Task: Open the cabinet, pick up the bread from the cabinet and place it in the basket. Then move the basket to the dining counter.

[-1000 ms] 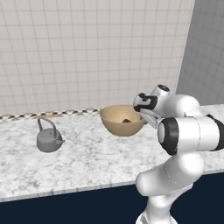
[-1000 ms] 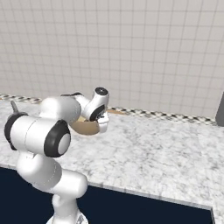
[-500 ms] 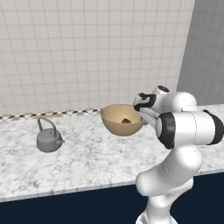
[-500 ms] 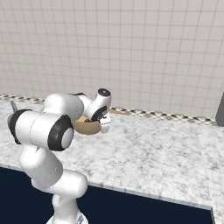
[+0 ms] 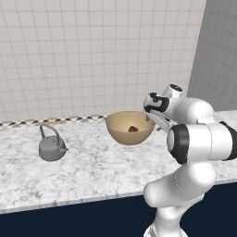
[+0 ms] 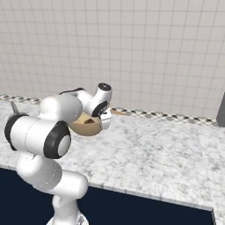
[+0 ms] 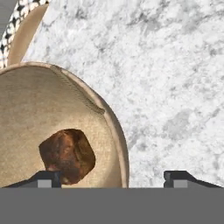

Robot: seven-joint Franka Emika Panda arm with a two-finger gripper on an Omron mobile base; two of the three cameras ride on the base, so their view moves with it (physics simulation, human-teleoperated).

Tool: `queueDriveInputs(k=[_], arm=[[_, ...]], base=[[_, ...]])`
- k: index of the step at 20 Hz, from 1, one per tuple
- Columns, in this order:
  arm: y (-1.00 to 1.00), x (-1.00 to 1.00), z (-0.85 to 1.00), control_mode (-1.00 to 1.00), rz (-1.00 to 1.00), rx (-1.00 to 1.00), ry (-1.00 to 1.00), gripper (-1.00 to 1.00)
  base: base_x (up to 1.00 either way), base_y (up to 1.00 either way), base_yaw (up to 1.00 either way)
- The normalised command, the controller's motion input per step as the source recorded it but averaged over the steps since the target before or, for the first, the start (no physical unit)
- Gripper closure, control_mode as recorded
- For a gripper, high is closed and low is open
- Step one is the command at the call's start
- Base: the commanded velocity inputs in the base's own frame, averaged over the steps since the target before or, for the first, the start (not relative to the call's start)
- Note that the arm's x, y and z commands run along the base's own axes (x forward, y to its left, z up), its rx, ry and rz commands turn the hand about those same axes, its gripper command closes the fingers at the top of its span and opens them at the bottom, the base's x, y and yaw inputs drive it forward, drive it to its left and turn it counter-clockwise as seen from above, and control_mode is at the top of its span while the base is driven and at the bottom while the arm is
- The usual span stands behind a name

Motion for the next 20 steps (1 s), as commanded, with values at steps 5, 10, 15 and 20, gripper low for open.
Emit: queueDriveInputs(k=[5, 10, 15, 20], arm=[[0.05, -0.80, 0.75, -1.00, 0.06, 0.00, 0.00, -1.00], [0.26, -0.82, 0.71, -1.00, 0.07, 0.00, 0.01, -1.00], [0.39, -1.00, 0.48, -1.00, 0.11, -0.03, 0.00, -1.00], [0.29, -1.00, 0.63, -1.00, 0.02, -0.06, 0.00, -1.00]], base=[[0.00, 0.00, 0.00], [0.00, 0.00, 0.00], [0.00, 0.00, 0.00], [0.00, 0.00, 0.00]])
